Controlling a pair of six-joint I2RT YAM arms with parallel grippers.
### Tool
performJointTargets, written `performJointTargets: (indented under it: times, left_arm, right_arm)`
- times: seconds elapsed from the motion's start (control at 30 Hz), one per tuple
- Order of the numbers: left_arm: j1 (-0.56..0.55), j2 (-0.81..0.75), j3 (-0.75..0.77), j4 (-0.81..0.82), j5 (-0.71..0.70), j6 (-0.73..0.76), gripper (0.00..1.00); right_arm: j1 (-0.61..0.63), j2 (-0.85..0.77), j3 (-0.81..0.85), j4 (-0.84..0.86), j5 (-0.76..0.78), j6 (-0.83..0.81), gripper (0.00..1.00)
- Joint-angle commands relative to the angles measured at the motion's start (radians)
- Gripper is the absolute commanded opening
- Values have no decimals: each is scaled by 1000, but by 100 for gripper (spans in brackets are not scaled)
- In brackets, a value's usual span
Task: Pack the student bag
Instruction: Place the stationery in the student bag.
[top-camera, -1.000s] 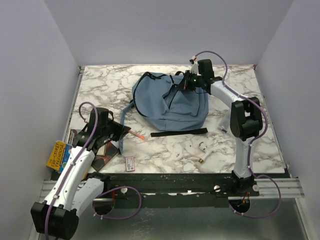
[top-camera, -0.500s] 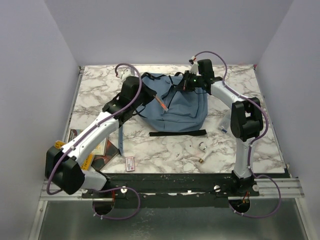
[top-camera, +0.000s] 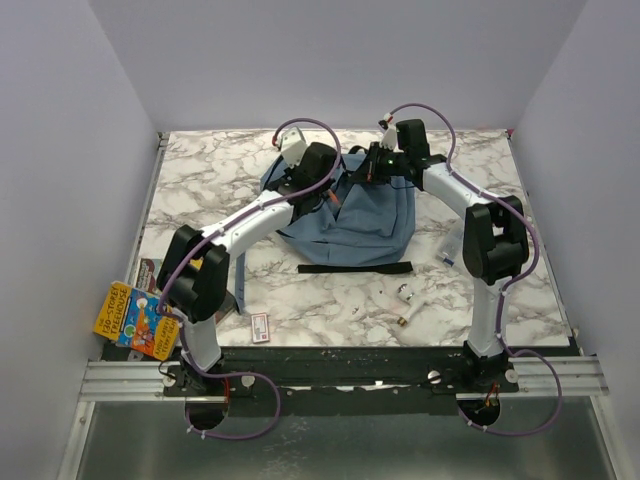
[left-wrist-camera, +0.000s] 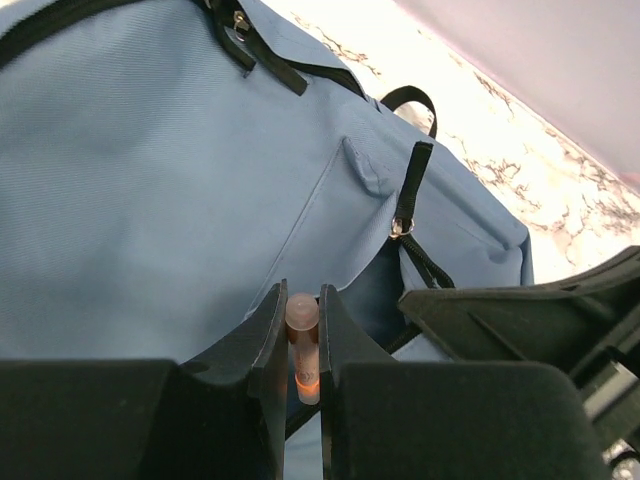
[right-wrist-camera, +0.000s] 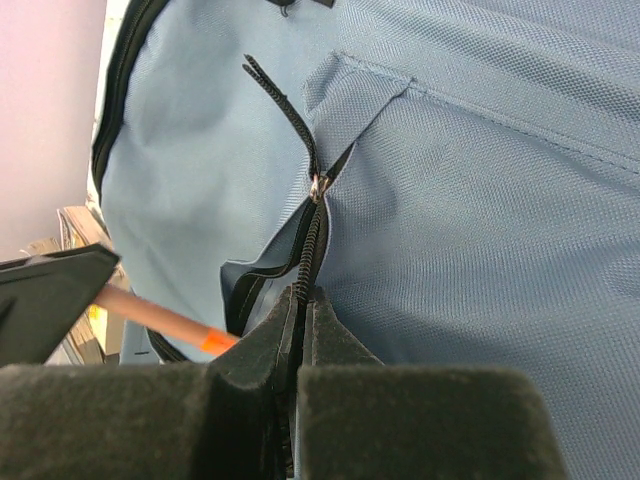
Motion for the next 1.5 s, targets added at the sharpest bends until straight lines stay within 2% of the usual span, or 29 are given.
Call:
performJointTargets:
  times: [0.0,0.3,0.6,0.67,0.77,0.8,0.87,1.0,1.07,1.23,1.47]
  left_arm:
    - [-6,78,88,-16,-34,-35,0]
    - [-4,152,169,-79,0,-79,0]
    - [28,271,306,-73,577,5,0]
    - [48,297,321,-90,665,-5,0]
    - [62,301,311,-101,716,7,0]
    - [63,298,308,-100,725,21,4]
    - [68,304,323,-122,756,44,23]
    - [83,287,308,-132,781,61,55]
    - [87,274,307,-133,777,88,66]
    - [97,220,293,-153,774,134,77]
    - [134,165,263,-200,792,174,79]
  right_arm:
    - [8,-58,-9,34,-43,8,1]
    - [8,-55,-11,37,-52,14,0]
    - [9,-54,-6,36,-48,9,1]
    - [9,-53,1,18,-43,-2,1]
    - [8,-69,-9,25,-33,-3,1]
    - [9,-70,-11,26,-32,-2,1]
    - [8,-66,-7,28,-36,0,1]
    - [9,-56,2,16,-36,-4,1]
    - [9,-61,-6,20,-32,-5,1]
    - [9,-66,-8,18,-26,-9,1]
    - [9,-62,-12,18,-29,-11,1]
